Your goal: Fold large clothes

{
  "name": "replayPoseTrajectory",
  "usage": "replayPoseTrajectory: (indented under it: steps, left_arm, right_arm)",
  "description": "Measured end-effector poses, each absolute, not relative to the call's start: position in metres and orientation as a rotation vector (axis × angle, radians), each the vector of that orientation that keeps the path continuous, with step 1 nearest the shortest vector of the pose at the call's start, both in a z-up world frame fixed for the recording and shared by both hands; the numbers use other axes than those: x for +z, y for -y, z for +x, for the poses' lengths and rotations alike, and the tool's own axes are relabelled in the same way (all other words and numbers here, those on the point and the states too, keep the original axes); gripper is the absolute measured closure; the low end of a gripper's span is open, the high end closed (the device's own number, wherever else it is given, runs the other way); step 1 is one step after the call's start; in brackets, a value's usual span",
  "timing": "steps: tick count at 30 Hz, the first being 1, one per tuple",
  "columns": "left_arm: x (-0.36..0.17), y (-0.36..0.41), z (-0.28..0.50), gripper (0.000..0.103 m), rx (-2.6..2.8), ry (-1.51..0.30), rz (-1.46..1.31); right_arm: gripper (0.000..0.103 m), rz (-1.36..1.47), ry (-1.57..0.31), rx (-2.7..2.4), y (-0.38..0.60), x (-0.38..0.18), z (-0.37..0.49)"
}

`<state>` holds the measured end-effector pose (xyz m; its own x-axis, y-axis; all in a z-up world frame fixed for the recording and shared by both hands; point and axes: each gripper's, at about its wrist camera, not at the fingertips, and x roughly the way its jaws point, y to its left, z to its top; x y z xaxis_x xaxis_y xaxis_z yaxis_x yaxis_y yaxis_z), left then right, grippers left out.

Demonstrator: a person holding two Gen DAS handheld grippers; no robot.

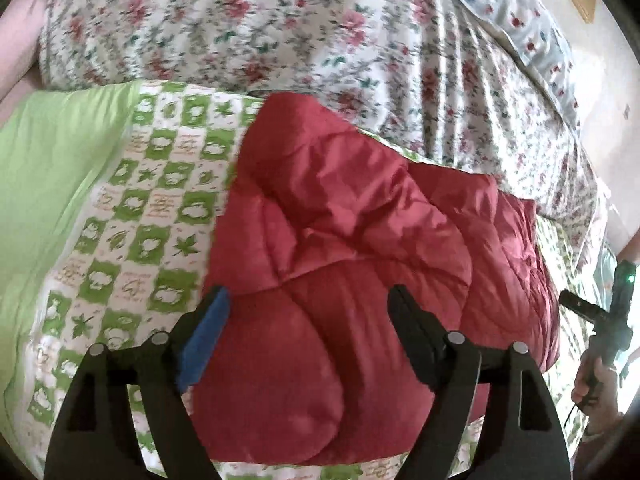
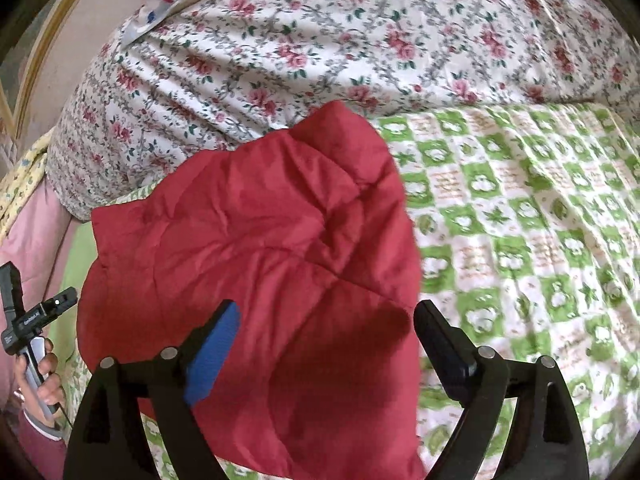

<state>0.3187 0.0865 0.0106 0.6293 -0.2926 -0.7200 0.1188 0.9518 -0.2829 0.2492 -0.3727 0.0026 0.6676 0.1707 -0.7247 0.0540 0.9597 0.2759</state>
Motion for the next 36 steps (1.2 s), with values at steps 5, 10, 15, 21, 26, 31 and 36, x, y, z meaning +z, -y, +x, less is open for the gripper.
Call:
replayPoseTrajectory:
  steps: [5,10,15,21,26,31,36]
  left_arm:
    - [-0.001,-0.109,0.320,0.022,-0.215,-0.889,-0.274]
    - [-0.013,-0.124,0.326,0.022,-0.229,-0.922,-0.346]
    - [-0.030,-0.134,0.336,0.021,-0.270,-0.965,-0.427]
    - [-0.049,-0.140,0.350,0.020,-0.327,-0.995,-0.530]
    - [-0.062,-0.133,0.365,0.016,-0.376,-1.026,-0.578]
    - [-0.071,-0.120,0.374,0.016,-0.441,-1.054,-0.614]
    - [-0.057,-0.106,0.365,0.043,-0.456,-1.003,-0.519]
  right_arm:
    - [0.013,0.349,-0.855,0.066,0.392,-0.006,0.246]
    - [0.012,0.415,-0.860,0.096,0.405,-0.014,0.248]
    - [0.012,0.516,-0.865,0.143,0.418,-0.027,0.253]
    - [0.012,0.642,-0.895,0.208,0.424,-0.051,0.263]
    - [0.006,0.681,-0.949,0.256,0.414,-0.071,0.275]
    - [0.017,0.723,-0.952,0.307,0.405,-0.077,0.279]
    - [0.039,0.723,-0.951,0.320,0.397,-0.071,0.278]
